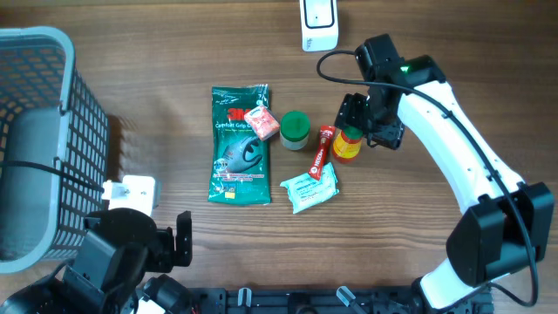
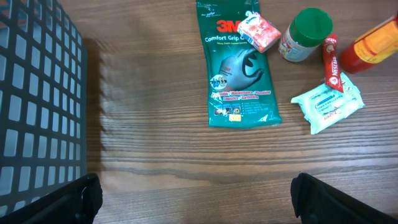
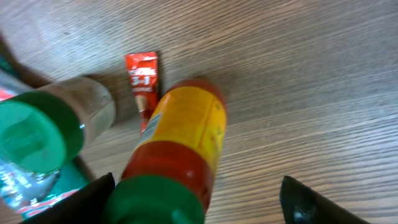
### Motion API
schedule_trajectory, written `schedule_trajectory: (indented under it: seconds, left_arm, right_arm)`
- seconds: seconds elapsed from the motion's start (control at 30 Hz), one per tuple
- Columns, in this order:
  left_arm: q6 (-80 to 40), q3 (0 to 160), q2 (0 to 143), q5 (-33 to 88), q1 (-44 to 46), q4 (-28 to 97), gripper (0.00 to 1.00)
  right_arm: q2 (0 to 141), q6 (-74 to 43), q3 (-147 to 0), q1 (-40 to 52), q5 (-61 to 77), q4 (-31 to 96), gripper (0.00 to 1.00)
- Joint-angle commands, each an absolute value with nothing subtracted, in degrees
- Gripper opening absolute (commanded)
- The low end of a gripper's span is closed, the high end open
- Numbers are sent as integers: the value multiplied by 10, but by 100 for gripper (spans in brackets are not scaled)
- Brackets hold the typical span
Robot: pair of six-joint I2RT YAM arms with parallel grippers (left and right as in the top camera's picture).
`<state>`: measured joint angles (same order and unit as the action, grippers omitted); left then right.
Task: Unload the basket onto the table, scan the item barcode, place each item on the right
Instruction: 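Reach the right gripper to the red sauce bottle and grasp it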
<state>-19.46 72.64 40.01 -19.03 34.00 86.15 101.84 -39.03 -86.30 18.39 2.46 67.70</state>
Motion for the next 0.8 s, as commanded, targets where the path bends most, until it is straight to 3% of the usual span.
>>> schedule_trajectory:
  seconds: [0.0,0.1,0.17,0.3,0.4,0.5,0.57,0.77]
  left_arm:
    - [-202,728,397,-196,338,860,100]
    - [-202,728,397,-196,338,860,100]
    - [-202,728,397,-196,338,860,100]
    - [-202,728,397,-196,338,860,100]
    - [-202,728,397,-196,338,860,100]
    - [-202,728,397,-196,338,860,100]
    - [-202,728,397,-196,338,860,100]
    - [-202,728,397,-196,338,860,100]
  right_arm:
    - [1029,-370,-873,186,-2,673,58]
    - [1029,-338,-873,186,4,671,39]
    - [1029,-300,-873,186,4,671,32]
    - [1027,-190,-880,180,4,676,31]
    - [1026,-26,-909,180,4,728,29]
    - [1026,36,-963,180,-2,778,38]
    - [1026,48,-1003,180,-19,796,51]
    - [1027,95,-1023,180,-22,746,52]
